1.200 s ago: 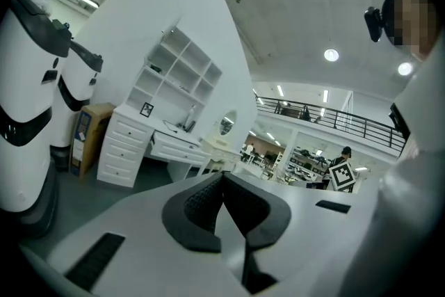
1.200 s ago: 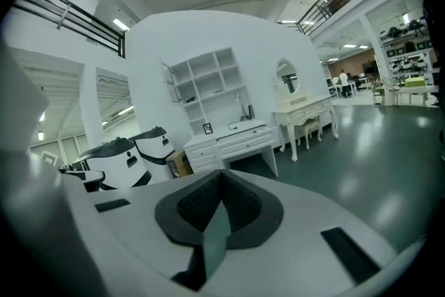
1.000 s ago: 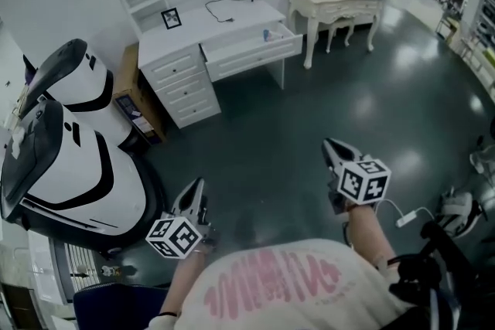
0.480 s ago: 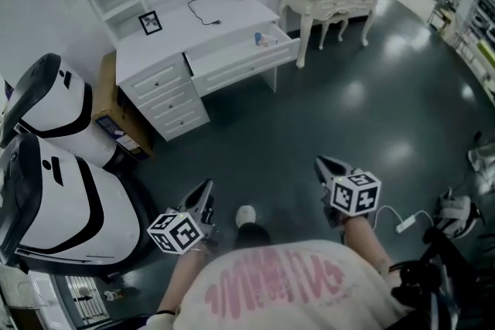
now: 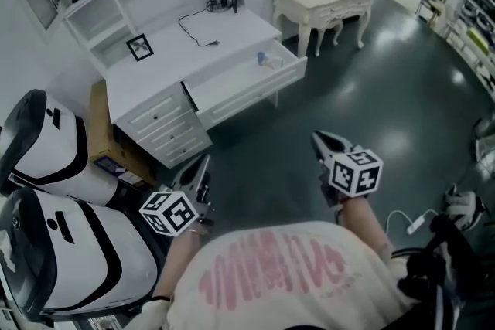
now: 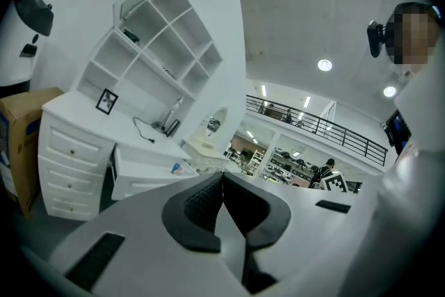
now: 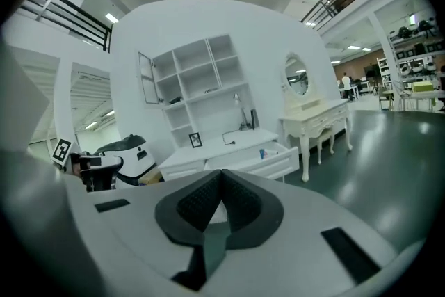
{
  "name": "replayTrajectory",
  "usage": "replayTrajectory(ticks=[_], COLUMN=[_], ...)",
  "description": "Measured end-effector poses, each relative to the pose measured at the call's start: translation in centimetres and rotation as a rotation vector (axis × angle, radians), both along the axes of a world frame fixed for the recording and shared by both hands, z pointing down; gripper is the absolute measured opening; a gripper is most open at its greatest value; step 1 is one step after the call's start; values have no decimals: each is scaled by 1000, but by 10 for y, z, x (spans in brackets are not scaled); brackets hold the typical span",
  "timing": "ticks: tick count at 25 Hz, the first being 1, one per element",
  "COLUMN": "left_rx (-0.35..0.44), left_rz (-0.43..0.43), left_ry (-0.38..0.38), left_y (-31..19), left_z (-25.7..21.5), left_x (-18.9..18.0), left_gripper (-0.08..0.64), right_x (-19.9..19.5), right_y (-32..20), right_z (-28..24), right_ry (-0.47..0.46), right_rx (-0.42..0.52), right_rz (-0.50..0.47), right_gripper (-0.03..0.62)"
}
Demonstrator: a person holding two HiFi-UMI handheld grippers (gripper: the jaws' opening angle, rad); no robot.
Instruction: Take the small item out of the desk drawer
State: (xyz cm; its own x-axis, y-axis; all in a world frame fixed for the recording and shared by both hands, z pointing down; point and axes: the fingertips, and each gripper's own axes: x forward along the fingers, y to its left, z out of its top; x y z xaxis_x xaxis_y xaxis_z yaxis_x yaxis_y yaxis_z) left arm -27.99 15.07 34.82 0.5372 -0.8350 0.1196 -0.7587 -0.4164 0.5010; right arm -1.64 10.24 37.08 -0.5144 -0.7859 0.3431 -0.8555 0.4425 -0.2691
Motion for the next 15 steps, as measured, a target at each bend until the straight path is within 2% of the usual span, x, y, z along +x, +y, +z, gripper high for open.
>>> replayTrajectory(ticks=[4,10,15], left_rx=[24,-11,-68], left_rz=[3,68,71], left_ry=[9,11,29], left_y=[-43,-79,-101], left_z=[-5,13,34], left_x=[-23,-11,-7], left_gripper=[29,29,29], right_x=[-24,-25,-21], right_y=[-36,-53,-76], right_z=[-10,24,42], right_ry=[6,38,17], right_rx=[43,-44,-105], right_rz=[11,31,42], right_gripper=[15,15,16])
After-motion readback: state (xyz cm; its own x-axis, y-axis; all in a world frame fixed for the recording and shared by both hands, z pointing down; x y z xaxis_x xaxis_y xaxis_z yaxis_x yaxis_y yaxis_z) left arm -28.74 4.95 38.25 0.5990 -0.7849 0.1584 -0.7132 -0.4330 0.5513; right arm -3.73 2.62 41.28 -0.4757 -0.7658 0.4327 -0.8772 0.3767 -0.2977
